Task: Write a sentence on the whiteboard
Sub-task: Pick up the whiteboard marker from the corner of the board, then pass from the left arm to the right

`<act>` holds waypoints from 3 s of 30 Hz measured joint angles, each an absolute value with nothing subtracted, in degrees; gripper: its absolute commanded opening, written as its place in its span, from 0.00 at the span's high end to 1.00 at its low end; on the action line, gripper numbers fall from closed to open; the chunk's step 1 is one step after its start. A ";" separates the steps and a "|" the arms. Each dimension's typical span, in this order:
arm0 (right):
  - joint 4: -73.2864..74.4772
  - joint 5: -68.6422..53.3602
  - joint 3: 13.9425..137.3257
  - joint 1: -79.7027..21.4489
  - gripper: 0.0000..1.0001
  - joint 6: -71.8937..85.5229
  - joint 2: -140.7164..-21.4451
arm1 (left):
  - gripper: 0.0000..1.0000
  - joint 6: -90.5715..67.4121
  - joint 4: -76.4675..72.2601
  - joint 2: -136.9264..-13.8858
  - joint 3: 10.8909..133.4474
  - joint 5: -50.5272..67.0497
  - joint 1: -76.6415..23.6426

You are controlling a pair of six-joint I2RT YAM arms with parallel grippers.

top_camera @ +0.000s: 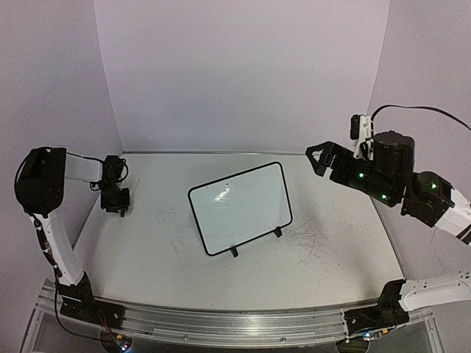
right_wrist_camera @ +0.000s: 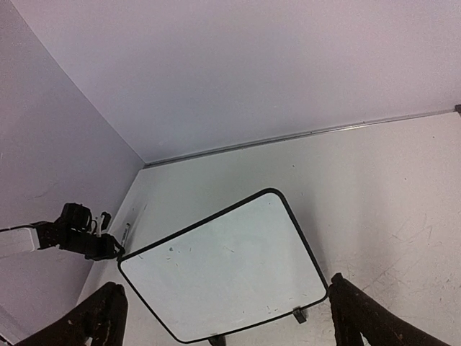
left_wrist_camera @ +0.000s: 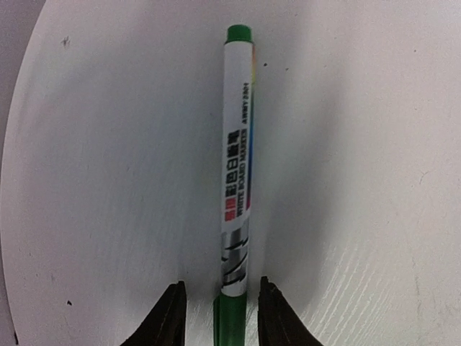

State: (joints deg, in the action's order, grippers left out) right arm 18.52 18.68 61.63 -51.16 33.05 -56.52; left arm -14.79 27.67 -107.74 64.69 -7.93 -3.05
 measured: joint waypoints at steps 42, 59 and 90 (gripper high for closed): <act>21.31 -9.46 91.27 -45.75 0.03 23.83 -87.09 | 1.00 -5.41 22.35 -68.90 73.09 15.05 -33.34; 23.34 -36.51 97.80 -45.39 0.27 23.89 -98.21 | 1.00 4.22 26.21 -81.07 76.03 17.39 -46.30; 18.38 -45.75 84.57 -44.93 1.00 20.83 -93.20 | 0.19 -2.16 27.59 -74.70 74.19 24.12 -49.92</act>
